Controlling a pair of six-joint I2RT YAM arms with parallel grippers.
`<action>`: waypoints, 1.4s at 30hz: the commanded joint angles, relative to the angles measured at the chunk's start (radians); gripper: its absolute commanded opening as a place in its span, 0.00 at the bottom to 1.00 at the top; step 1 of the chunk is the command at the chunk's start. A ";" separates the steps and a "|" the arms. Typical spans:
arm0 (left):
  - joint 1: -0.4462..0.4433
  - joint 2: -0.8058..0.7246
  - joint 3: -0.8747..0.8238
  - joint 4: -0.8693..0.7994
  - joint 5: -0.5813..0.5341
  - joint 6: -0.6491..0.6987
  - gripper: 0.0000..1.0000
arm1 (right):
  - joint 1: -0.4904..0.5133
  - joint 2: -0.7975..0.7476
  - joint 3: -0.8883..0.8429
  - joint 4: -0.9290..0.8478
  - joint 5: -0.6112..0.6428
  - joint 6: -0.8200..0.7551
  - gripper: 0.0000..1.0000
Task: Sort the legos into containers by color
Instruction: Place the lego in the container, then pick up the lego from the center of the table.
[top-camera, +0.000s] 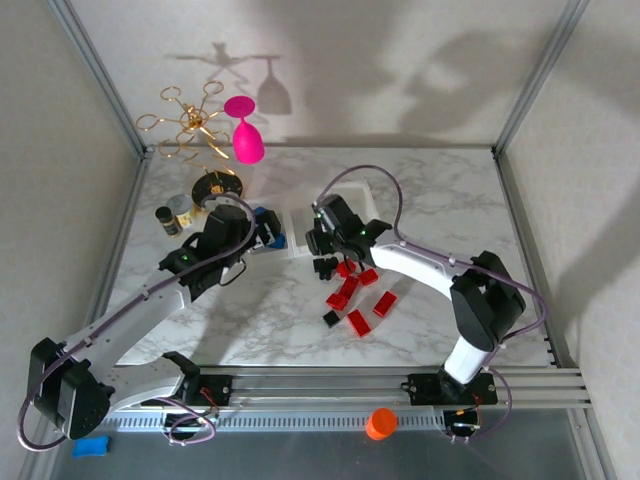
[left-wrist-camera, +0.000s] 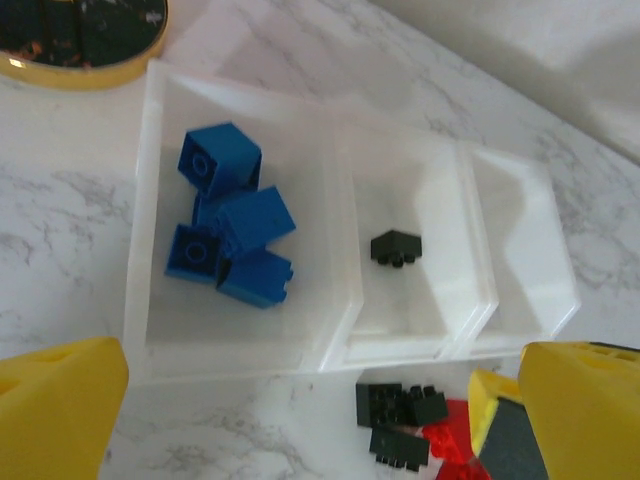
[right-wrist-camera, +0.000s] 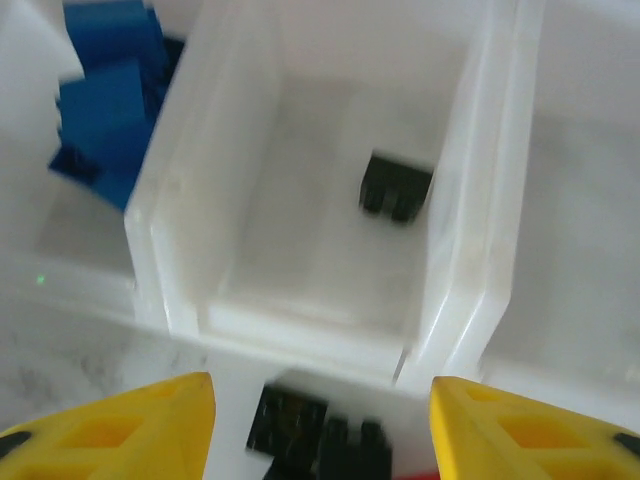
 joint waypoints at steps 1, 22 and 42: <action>-0.025 -0.026 -0.032 -0.016 -0.004 -0.039 1.00 | 0.029 -0.017 -0.064 -0.066 -0.012 0.115 0.59; -0.062 -0.038 -0.106 -0.005 -0.044 -0.087 1.00 | 0.096 0.108 -0.114 0.016 0.075 0.391 0.51; -0.063 -0.017 -0.066 -0.021 -0.056 -0.069 0.99 | 0.099 0.006 -0.107 -0.006 0.100 0.312 0.32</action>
